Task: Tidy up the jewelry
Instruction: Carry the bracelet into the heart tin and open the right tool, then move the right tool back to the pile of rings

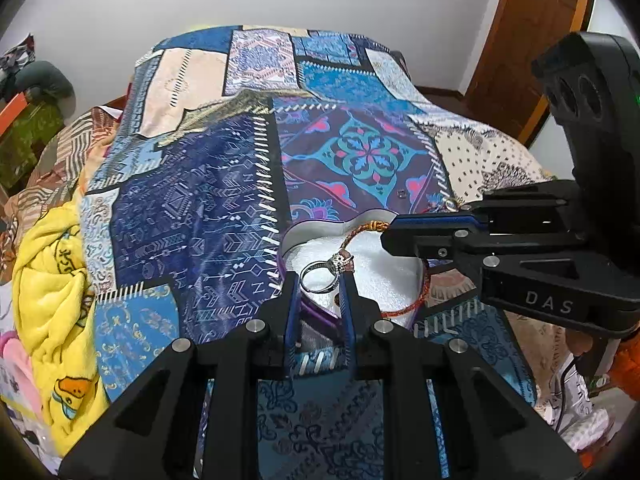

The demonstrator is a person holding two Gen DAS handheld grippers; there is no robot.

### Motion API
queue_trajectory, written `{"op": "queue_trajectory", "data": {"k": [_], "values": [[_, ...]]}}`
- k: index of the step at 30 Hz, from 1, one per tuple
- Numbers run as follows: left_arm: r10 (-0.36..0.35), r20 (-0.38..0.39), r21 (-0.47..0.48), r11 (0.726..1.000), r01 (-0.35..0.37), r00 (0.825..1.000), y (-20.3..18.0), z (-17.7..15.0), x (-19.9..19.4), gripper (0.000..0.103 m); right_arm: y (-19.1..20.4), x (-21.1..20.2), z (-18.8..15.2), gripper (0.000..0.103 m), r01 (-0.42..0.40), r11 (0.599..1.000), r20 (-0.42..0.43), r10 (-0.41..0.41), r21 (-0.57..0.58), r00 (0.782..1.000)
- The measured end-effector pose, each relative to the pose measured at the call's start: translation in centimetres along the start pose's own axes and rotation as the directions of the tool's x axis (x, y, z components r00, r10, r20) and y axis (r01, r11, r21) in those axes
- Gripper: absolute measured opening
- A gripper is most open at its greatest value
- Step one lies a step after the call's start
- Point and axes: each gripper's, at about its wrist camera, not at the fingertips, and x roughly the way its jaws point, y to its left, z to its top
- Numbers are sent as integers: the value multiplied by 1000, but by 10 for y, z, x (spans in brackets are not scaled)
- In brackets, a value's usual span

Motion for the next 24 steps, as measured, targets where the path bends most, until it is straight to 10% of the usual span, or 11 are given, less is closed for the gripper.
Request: {"op": "queue_trajectory", "data": {"k": [24], "values": [[64,71,32,997,-66,995,-11,11,-36,24,-12,-59,-3,27,166,986,125,-165,1,978]]}}
